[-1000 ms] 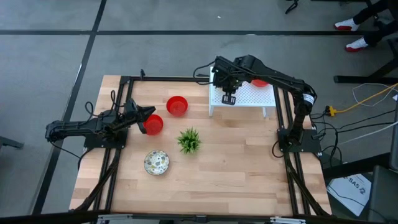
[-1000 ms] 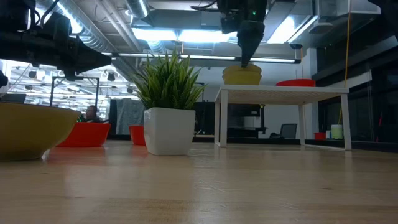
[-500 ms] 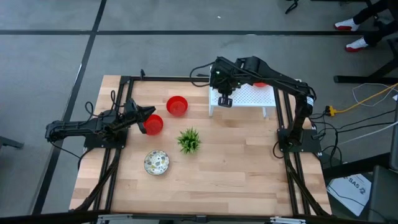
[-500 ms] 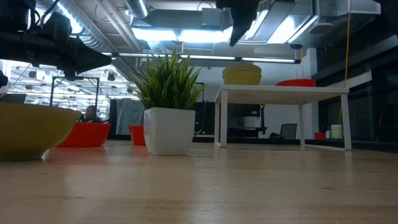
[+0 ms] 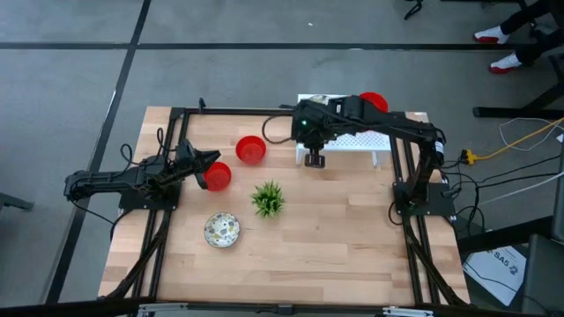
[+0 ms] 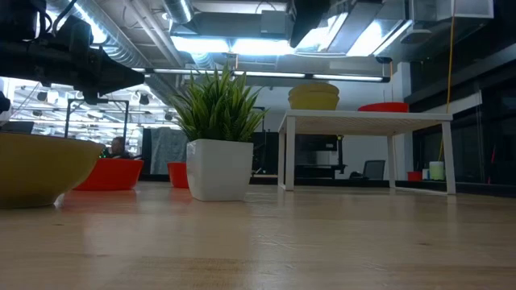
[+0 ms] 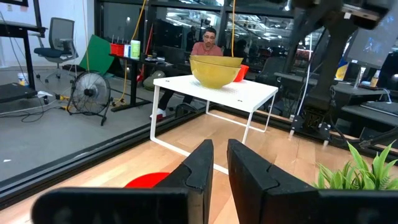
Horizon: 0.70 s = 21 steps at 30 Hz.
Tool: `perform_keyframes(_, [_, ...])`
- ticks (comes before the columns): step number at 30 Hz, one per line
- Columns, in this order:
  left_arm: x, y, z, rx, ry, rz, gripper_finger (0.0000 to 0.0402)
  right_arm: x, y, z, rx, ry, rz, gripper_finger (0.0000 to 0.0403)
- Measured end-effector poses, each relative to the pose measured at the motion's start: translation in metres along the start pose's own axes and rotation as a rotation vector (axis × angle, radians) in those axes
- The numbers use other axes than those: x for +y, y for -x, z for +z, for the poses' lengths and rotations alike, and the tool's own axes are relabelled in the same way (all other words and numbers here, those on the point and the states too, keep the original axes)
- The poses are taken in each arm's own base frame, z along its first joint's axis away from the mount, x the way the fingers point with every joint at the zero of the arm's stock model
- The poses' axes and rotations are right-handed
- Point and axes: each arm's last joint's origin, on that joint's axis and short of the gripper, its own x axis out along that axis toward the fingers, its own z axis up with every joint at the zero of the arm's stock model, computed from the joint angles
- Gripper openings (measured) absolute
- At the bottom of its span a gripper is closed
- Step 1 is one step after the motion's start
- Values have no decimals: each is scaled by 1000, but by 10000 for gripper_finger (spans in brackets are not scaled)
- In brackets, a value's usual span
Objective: Pick & Place Mini bowls
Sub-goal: Stack the bottom red bowl on the red bowl on the shelf
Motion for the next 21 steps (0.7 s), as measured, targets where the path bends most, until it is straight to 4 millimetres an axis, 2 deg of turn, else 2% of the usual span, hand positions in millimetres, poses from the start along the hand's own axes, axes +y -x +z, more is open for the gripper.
perform_keyframes(9, [0, 0, 0, 0, 0, 0, 40, 48, 7, 10, -44, -22, 61, 21])
perform_keyframes(17, [0, 0, 0, 0, 0, 0, 44, 84, 15, 23, -132, -359, 239, 21])
perform_keyframes(21, [0, 0, 0, 0, 0, 0, 44, 106, 22, 25, -144, -405, 297, 21])
